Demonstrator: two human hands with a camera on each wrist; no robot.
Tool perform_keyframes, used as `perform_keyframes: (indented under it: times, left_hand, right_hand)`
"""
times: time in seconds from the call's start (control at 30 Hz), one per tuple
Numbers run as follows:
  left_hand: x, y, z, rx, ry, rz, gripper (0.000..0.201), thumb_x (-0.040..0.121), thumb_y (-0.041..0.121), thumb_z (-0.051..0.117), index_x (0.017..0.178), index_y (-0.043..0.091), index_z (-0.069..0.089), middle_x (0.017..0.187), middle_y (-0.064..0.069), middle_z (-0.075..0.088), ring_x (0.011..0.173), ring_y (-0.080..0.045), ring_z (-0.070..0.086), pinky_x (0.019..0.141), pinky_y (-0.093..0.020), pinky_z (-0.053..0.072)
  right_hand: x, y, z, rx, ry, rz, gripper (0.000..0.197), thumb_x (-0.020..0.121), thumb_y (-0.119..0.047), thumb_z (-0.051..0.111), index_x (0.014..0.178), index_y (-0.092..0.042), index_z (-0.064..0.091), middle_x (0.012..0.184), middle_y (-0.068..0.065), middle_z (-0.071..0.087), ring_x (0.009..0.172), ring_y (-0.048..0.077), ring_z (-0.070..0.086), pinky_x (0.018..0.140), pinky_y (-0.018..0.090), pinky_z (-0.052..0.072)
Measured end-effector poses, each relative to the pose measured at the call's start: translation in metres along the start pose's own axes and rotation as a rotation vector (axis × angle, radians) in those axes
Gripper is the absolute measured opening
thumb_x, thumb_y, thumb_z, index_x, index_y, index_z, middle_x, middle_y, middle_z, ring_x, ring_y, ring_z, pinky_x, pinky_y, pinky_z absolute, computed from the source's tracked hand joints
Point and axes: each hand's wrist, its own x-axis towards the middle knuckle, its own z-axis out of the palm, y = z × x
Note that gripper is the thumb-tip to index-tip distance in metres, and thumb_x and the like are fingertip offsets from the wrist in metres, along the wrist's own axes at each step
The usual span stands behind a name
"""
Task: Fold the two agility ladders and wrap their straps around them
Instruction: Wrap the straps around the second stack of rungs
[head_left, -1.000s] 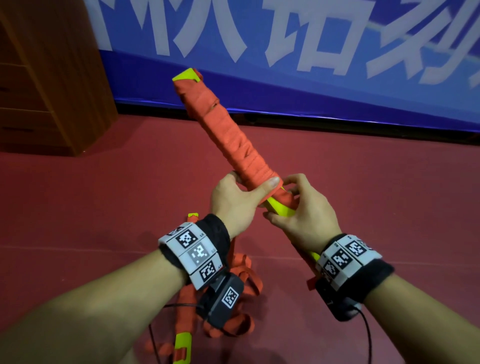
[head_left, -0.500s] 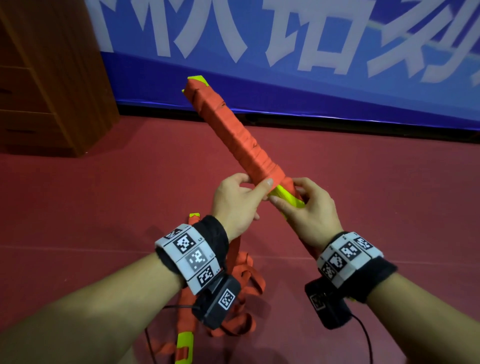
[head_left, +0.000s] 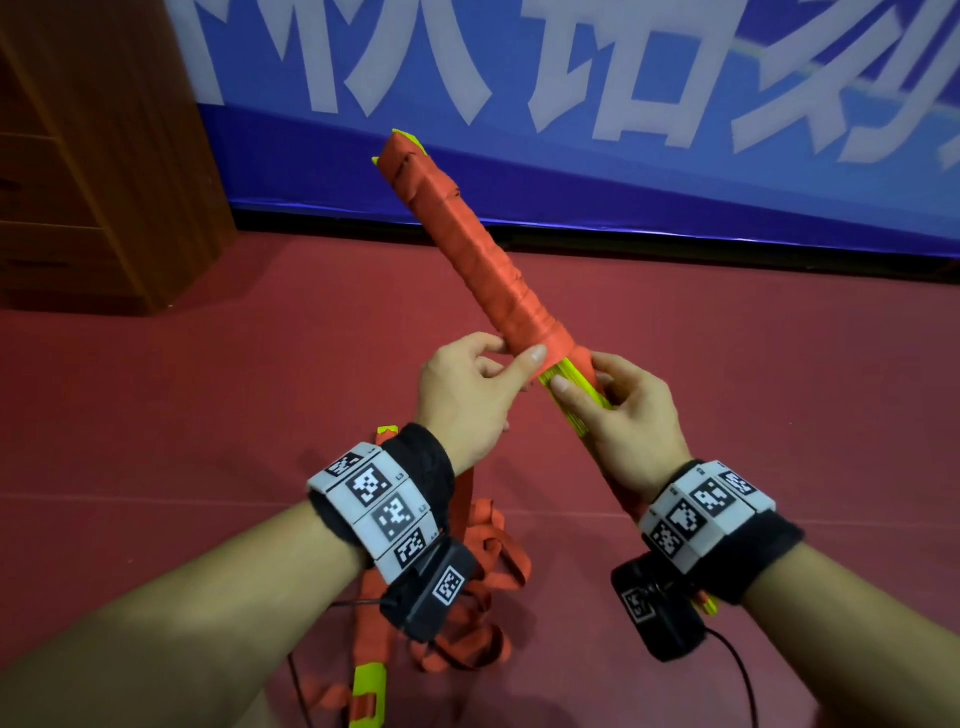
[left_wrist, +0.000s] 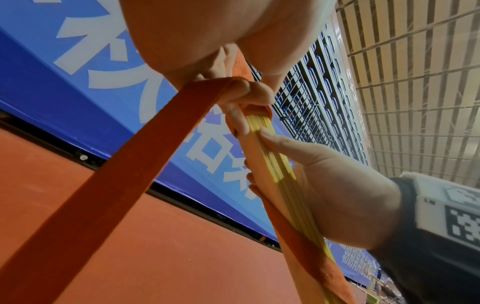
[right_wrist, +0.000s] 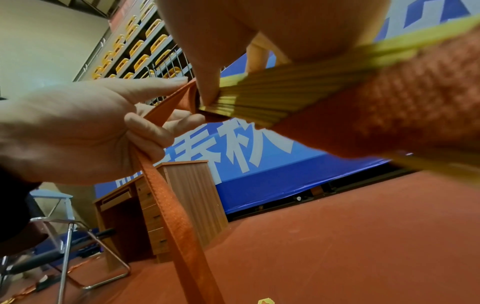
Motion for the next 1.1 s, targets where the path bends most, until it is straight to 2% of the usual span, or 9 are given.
perform_keyframes:
  times: [0.2,0.33,0.43,0.53,0.63,0.8,0.9,0.97,1.1]
  left_hand:
    - [0.001,0.004,-0.002,-0.058,-0.014,0.019,0.028,0.092,0.038,0.073,0.104,0.015,0.064,0.085,0.004,0.074,0.041,-0.004,0.056,0.041,-0.017,0.041]
    - [0.006,0.003,-0.006,-0.098,-0.063,0.007,0.031,0.093,0.034,0.072,0.106,0.01,0.057,0.062,0.014,0.067,0.038,-0.012,0.052,0.044,-0.02,0.042]
    - [0.008,0.002,-0.009,-0.143,-0.111,0.002,0.032,0.094,0.03,0.072,0.107,0.01,0.051,0.064,0.006,0.067,0.038,-0.014,0.05,0.043,-0.02,0.04]
    - [0.009,0.002,-0.011,-0.196,-0.125,-0.015,0.034,0.092,0.028,0.074,0.106,0.009,0.049,0.066,0.003,0.068,0.037,-0.014,0.047,0.041,-0.021,0.04]
    - [0.008,0.002,-0.01,-0.189,-0.095,-0.014,0.04,0.089,0.03,0.077,0.106,0.006,0.05,0.058,0.005,0.067,0.036,-0.013,0.046,0.043,-0.022,0.04]
    - [0.003,0.004,-0.004,-0.307,-0.049,-0.096,0.04,0.081,0.025,0.086,0.098,0.011,0.053,0.069,-0.008,0.073,0.038,-0.012,0.045,0.044,-0.021,0.04]
    - [0.002,0.004,0.0,-0.326,-0.004,-0.097,0.041,0.076,0.023,0.089,0.091,0.011,0.052,0.064,-0.007,0.067,0.037,-0.012,0.046,0.043,-0.02,0.039]
    - [0.002,0.002,0.002,-0.313,0.046,-0.09,0.043,0.073,0.025,0.091,0.086,0.013,0.051,0.059,-0.005,0.062,0.035,-0.013,0.048,0.042,-0.02,0.037]
    - [0.002,0.0,0.004,-0.267,0.075,-0.091,0.045,0.072,0.029,0.092,0.084,0.015,0.051,0.056,-0.006,0.06,0.035,-0.014,0.051,0.047,-0.025,0.04]
  right_hand:
    - [-0.003,-0.006,0.007,0.081,-0.009,-0.033,0.018,0.095,-0.024,0.072,0.112,-0.02,0.072,0.094,0.002,0.078,0.083,0.008,0.07,0.073,0.024,0.055]
    - [-0.004,-0.008,0.009,0.13,-0.037,-0.022,0.017,0.097,-0.025,0.068,0.111,-0.017,0.073,0.091,0.001,0.077,0.084,0.01,0.07,0.08,0.032,0.058]
    - [-0.004,-0.01,0.008,0.142,-0.068,-0.004,0.019,0.099,-0.03,0.066,0.109,-0.016,0.073,0.091,0.016,0.075,0.079,0.019,0.07,0.076,0.039,0.056]
    - [-0.003,-0.01,0.009,0.157,-0.107,0.013,0.032,0.093,-0.039,0.064,0.11,-0.014,0.074,0.087,0.014,0.075,0.078,0.02,0.069,0.08,0.043,0.059]
    - [-0.001,-0.01,0.008,0.145,-0.142,0.021,0.034,0.089,-0.041,0.062,0.107,-0.014,0.074,0.081,0.003,0.071,0.077,0.017,0.068,0.076,0.039,0.059]
    - [0.0,-0.006,0.005,-0.123,-0.183,-0.067,0.037,0.076,-0.053,0.071,0.102,-0.027,0.067,0.075,-0.007,0.067,0.069,0.01,0.06,0.068,0.035,0.05]
    - [0.002,0.001,0.003,-0.261,-0.109,-0.085,0.047,0.073,-0.055,0.075,0.113,-0.032,0.063,0.086,-0.007,0.071,0.074,0.01,0.066,0.071,0.036,0.053]
    - [0.002,0.001,0.0,-0.325,-0.031,-0.062,0.052,0.074,-0.052,0.083,0.117,-0.037,0.06,0.091,-0.009,0.071,0.076,0.002,0.066,0.069,0.025,0.052]
    - [0.0,0.002,0.0,-0.391,0.034,-0.053,0.04,0.072,-0.051,0.086,0.101,-0.033,0.065,0.082,-0.011,0.071,0.072,0.001,0.065,0.064,0.023,0.05]
